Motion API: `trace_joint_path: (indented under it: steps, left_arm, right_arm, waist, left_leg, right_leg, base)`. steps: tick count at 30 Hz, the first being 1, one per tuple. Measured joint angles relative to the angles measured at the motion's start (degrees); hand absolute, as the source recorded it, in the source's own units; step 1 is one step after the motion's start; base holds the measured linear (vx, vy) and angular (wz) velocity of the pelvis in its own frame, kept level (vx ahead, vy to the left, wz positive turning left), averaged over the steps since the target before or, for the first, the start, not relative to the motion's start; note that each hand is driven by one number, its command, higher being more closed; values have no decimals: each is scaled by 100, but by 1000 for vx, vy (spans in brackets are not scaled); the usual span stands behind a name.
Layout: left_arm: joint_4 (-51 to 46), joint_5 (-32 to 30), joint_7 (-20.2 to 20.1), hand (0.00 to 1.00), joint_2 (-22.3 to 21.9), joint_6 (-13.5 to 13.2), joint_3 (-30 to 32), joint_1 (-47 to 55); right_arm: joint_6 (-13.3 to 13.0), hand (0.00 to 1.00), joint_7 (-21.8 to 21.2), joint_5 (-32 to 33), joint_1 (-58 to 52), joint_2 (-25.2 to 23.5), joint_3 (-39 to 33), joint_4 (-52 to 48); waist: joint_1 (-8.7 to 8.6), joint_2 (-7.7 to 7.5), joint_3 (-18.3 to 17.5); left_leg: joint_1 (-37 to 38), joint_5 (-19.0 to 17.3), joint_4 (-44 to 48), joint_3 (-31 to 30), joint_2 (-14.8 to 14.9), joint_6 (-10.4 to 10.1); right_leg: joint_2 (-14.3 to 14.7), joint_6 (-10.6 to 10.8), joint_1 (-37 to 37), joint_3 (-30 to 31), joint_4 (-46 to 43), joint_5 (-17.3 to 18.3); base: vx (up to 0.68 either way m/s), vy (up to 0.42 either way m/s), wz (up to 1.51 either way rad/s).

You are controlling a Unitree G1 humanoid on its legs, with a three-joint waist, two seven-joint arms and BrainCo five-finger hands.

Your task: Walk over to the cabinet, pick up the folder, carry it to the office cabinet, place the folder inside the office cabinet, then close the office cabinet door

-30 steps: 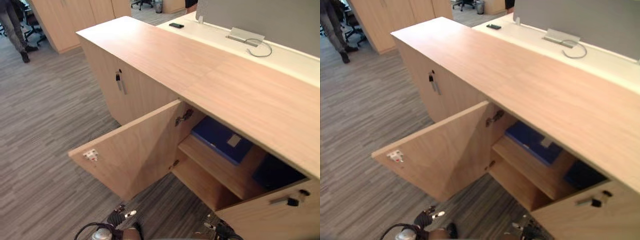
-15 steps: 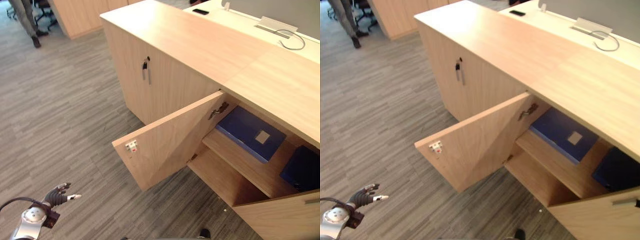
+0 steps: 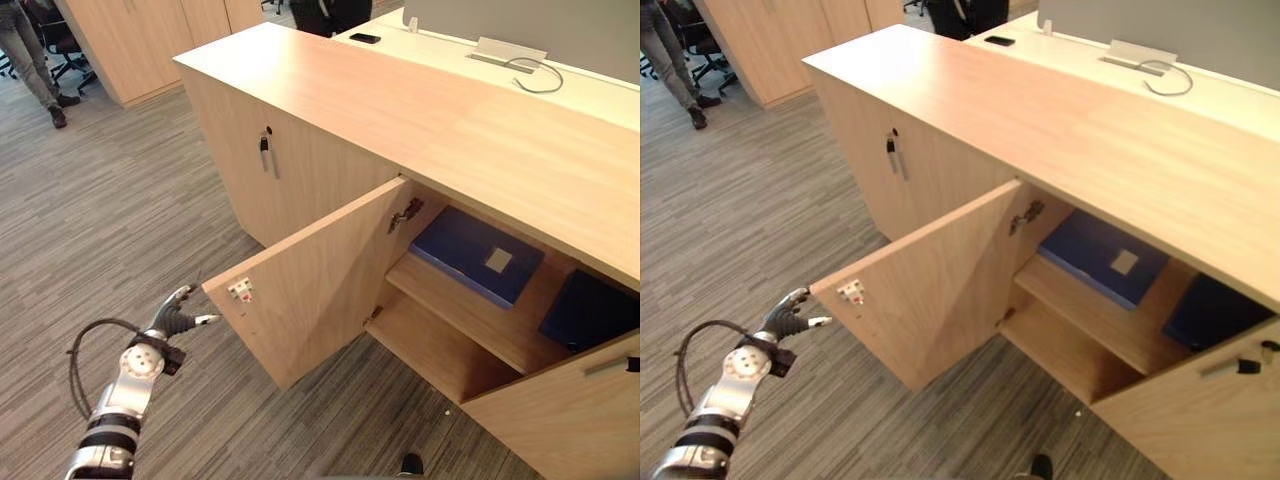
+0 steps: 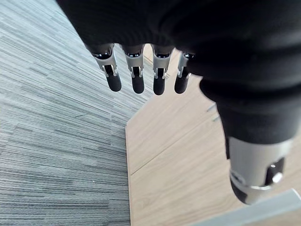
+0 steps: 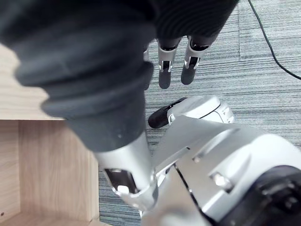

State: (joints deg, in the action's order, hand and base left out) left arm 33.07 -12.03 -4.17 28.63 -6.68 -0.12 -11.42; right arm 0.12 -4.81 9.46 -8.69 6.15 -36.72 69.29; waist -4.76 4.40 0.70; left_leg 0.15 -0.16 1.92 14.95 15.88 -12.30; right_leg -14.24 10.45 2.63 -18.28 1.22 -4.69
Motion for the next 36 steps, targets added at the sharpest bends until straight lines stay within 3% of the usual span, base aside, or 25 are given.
trace_joint_path:
  steps: [10, 17, 21, 24, 25, 28, 31, 36]
  left_arm:
    - [-178, -738, 254, 0, 17, 73, -1458, -539]
    - [-900, -879, -140, 0, 72, 57, -2805, -186]
    - [-1239, -196, -453, 0, -346, 51, -3580, 123]
    - [-1321, 656, -648, 0, -996, 74, -4182, 162]
    - [-1482, 1023, -706, 0, -1309, 51, -4409, 160]
    - [-1767, 1562, -889, 0, -1651, -148, -4805, 135]
    - [-1810, 1921, -1090, 0, -1744, -211, -5091, 84]
    - [-1789, 1928, -1168, 0, -1664, -210, -5351, 103]
  right_arm:
    - [-5, 0, 65, 61, -1, -27, 82, -4]
    - [6, 0, 169, 46, 66, -93, 23, 20]
    - [25, 0, 218, 50, 156, -103, -17, 26]
    - [38, 0, 278, 63, 274, -138, 11, 33]
    - [43, 0, 292, 68, 282, -157, 32, 37]
    - [42, 0, 334, 83, 311, -192, 28, 33]
    - [43, 0, 339, 81, 362, -209, 32, 39]
    - [41, 0, 387, 72, 375, -204, 36, 114]
  waist:
    - [-72, -25, 22]
    - [-15, -68, 53]
    - [-33, -74, 58]
    - [-36, -82, 113]
    - [-55, -86, 134]
    - [-128, -82, 148]
    - [-272, -58, 178]
    - [-431, -57, 236]
  left_leg:
    - [34, 55, -112, 42, 51, -56]
    - [33, 40, -78, 40, 47, -68]
    - [22, 30, -53, 41, 49, -66]
    - [31, -7, 19, 115, 56, -43]
    - [59, -36, 61, 150, 65, -33]
    - [210, -77, 72, 332, 61, -41]
    - [340, -130, 96, 513, 53, -37]
    - [506, -188, 139, 846, 44, -31]
  right_leg:
    - [67, -15, 14, 3, 31, -11]
    - [52, -27, -5, -2, 25, -19]
    - [50, -29, 6, 35, 10, -21]
    - [51, -23, 53, 151, -26, -18]
    - [54, -14, 60, 204, -58, -12]
    - [58, -14, 68, 371, -84, -12]
    - [61, -15, 115, 587, -170, -11]
    - [89, -15, 284, 932, -292, -12]
  base:
    - [0, 0, 0]
    - [-4, 0, 0]
    - [-41, 1, -2]
    - [-41, 6, -15]
    - [-15, 2, -15]
    - [-7, 13, -30]
    - [-14, 16, -34]
    - [-55, 13, -31]
